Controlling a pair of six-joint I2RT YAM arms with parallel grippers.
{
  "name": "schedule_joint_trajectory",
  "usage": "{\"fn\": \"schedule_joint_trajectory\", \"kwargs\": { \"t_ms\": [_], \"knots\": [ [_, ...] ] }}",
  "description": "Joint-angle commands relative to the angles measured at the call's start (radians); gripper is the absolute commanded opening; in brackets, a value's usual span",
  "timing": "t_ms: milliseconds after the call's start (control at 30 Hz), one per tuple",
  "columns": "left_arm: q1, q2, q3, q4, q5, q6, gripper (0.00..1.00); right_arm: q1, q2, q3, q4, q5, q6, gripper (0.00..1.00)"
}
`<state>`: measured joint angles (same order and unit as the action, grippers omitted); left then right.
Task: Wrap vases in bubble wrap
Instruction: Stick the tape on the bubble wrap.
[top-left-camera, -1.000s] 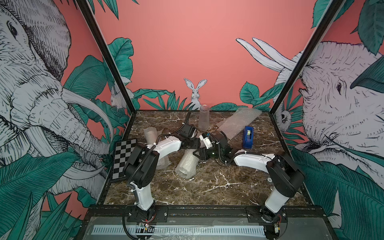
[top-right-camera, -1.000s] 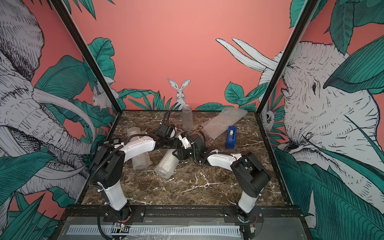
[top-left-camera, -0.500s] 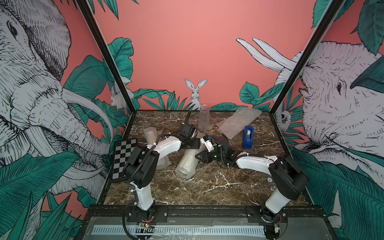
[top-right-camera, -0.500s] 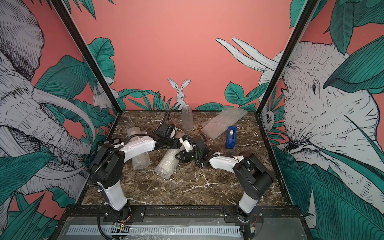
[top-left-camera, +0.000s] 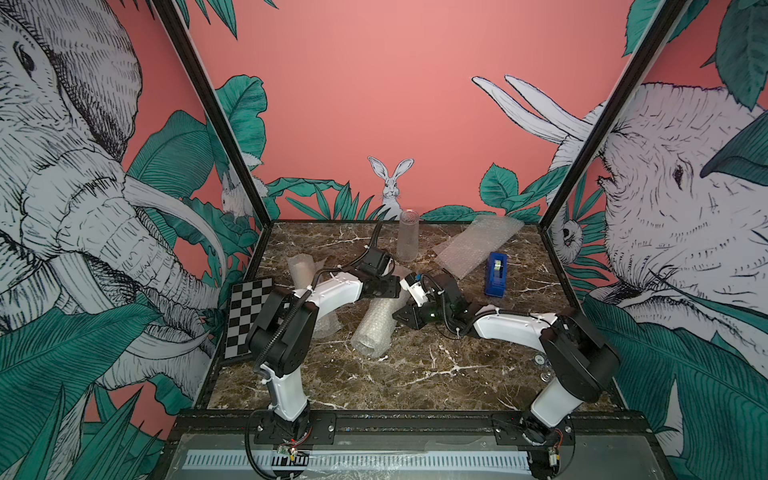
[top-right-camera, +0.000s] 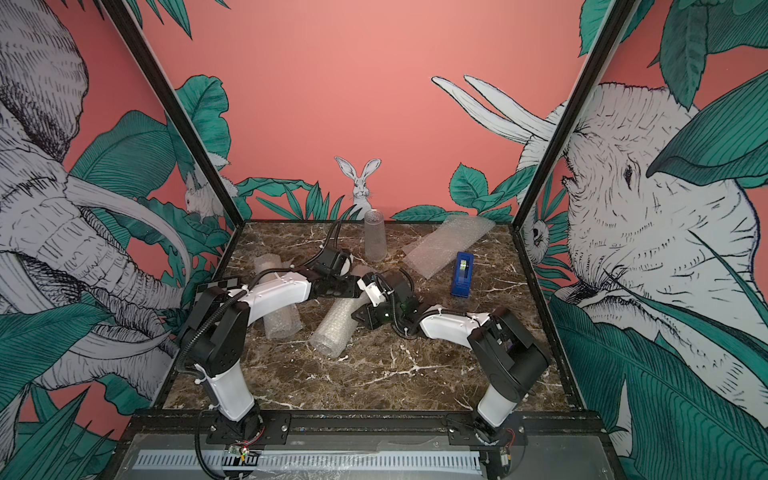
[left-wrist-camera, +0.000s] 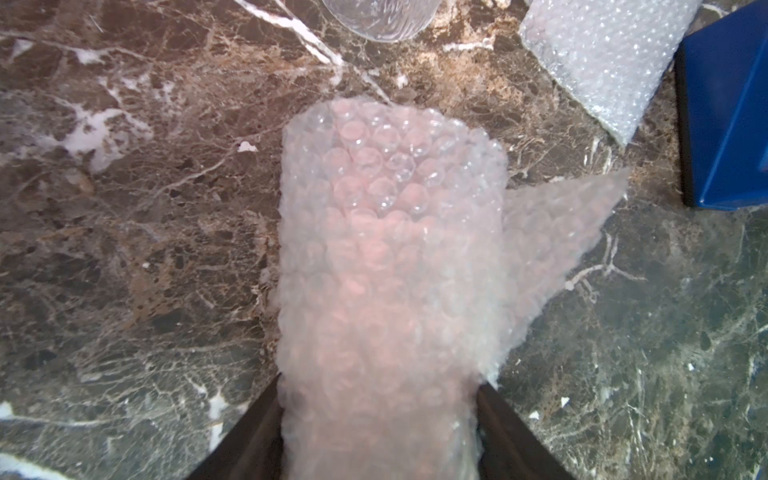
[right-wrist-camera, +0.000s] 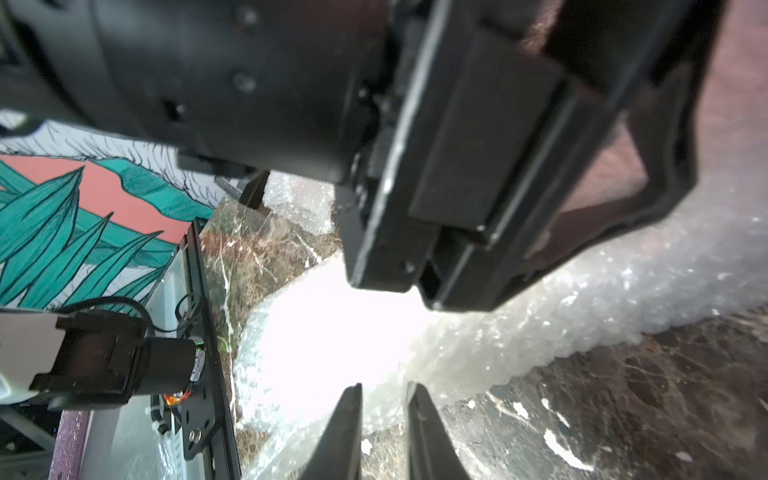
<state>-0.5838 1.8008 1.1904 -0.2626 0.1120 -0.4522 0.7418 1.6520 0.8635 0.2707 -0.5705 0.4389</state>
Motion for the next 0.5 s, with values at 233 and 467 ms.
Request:
{"fn": "schedule_joint_trajectory", "kwargs": {
  "t_ms": [233, 467],
  "knots": [
    [-0.012, -0.001, -0.029, -0.109, 0.001, -0.011, 0.64, 0.051, -0.115, 0.035, -0.108, -0.032, -0.118, 0.13],
    [-0.013, -0.002, -0.033, -0.111, 0.001, -0.012, 0.64, 0.060, -0.064, 0.086, -0.159, -0.050, -0.139, 0.13]
  ]
}}
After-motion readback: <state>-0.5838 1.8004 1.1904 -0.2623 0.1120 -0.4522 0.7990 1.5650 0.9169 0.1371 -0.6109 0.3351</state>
